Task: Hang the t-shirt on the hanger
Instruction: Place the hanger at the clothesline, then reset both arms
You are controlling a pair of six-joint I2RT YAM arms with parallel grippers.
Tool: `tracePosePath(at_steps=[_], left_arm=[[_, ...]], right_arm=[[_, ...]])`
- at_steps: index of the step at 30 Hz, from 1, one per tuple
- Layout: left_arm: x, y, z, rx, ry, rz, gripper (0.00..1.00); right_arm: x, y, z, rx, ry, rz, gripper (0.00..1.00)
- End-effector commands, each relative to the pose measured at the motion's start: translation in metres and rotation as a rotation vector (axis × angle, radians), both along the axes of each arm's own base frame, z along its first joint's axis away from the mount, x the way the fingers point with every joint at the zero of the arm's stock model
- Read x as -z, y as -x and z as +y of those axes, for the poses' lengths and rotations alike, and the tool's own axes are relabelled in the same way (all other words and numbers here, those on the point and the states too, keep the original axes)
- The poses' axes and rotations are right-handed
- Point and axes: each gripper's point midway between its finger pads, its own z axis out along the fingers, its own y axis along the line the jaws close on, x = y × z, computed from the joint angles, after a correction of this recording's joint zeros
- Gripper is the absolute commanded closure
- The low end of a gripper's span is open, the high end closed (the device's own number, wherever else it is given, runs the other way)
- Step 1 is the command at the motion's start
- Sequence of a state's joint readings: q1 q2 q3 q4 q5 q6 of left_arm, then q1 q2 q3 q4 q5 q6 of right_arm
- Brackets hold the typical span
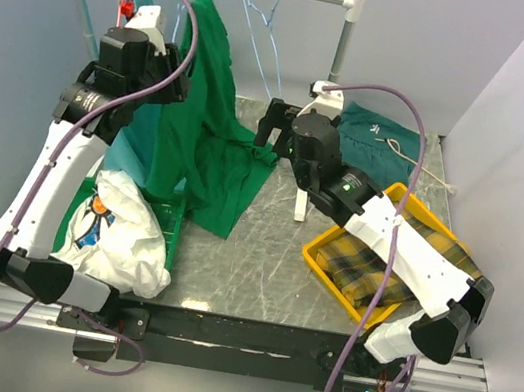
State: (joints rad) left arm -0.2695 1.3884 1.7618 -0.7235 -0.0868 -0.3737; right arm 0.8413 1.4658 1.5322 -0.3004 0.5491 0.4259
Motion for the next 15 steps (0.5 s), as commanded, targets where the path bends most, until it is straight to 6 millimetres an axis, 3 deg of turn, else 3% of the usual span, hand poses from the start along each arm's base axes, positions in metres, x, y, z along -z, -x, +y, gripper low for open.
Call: tracePosePath(at_steps=[1,3,7,13,14,15], left_arm=[[-0.065,0.025,0.004,0.031,0.031,-0.171,0.37],[-0.080,0.037,0.000,0.075,0.039,-0.202,0.20],[-0.104,0.061,-0.012,0.164,0.097,-0.265,0.01],[-0.099,0.081,-0.046,0.286,0.160,-0.263,0.04],[-0.093,0.090,-0.070,0.339,0.151,-0.244,0.04],[-0.088,0.092,-0.078,0.335,0.137,-0.233,0.04]], right_arm=[[-0.039,0.019,-0.006,-0.070,-0.080,-0.046,0.01],[-0.044,0.024,-0.001,-0.108,-0.085,-0.033,0.01],[-0.052,0.036,0.004,-0.176,-0.123,-0.036,0.00],[-0.065,0.056,-0.015,-0.189,-0.173,-0.078,0.00],[-0.060,0.058,-0.019,-0.181,-0.168,-0.075,0.00],[-0.060,0.059,-0.023,-0.171,-0.171,-0.081,0.00]])
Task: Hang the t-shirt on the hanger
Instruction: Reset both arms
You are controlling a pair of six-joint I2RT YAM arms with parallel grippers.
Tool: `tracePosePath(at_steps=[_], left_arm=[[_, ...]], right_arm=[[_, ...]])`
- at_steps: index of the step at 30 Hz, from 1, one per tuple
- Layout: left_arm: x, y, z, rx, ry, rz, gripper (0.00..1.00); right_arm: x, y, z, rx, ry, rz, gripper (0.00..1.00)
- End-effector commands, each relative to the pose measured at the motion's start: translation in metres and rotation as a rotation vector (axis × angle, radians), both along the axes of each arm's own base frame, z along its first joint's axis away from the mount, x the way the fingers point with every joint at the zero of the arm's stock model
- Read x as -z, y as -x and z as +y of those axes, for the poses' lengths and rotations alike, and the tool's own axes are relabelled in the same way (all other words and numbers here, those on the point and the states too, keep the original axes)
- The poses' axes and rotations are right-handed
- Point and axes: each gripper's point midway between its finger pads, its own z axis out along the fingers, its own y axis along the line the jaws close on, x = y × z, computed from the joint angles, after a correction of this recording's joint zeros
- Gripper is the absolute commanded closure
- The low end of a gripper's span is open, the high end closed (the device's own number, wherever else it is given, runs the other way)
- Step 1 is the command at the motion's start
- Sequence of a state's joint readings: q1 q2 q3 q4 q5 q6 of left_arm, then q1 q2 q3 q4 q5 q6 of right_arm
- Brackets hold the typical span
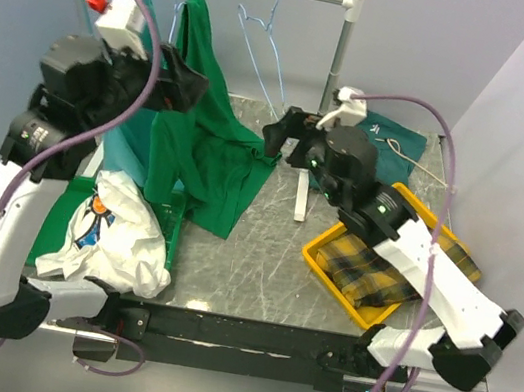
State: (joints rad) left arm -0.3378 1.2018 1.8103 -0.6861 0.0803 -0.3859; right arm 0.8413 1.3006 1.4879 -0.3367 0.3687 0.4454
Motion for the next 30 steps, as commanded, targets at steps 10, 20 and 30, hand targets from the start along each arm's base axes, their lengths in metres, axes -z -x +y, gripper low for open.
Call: tracePosePath(at_steps=[10,20,30], left_arm=[[0.117,0.052,-0.102,0.145,0.045,0.142,0.04],[0.256,0.080,-0.127,0.118,0.076,0.367,0.04],[0.278,0.087,-0.108,0.086,0.073,0.364,0.04]], right_arm=[[0.025,0.041,-0.077,0.118,-0.042,-0.052,0.00],[0.113,0.064,-0.081,0.072,-0.106,0.043,0.00],[0.163,0.065,-0.086,0.119,-0.095,0.117,0.00]])
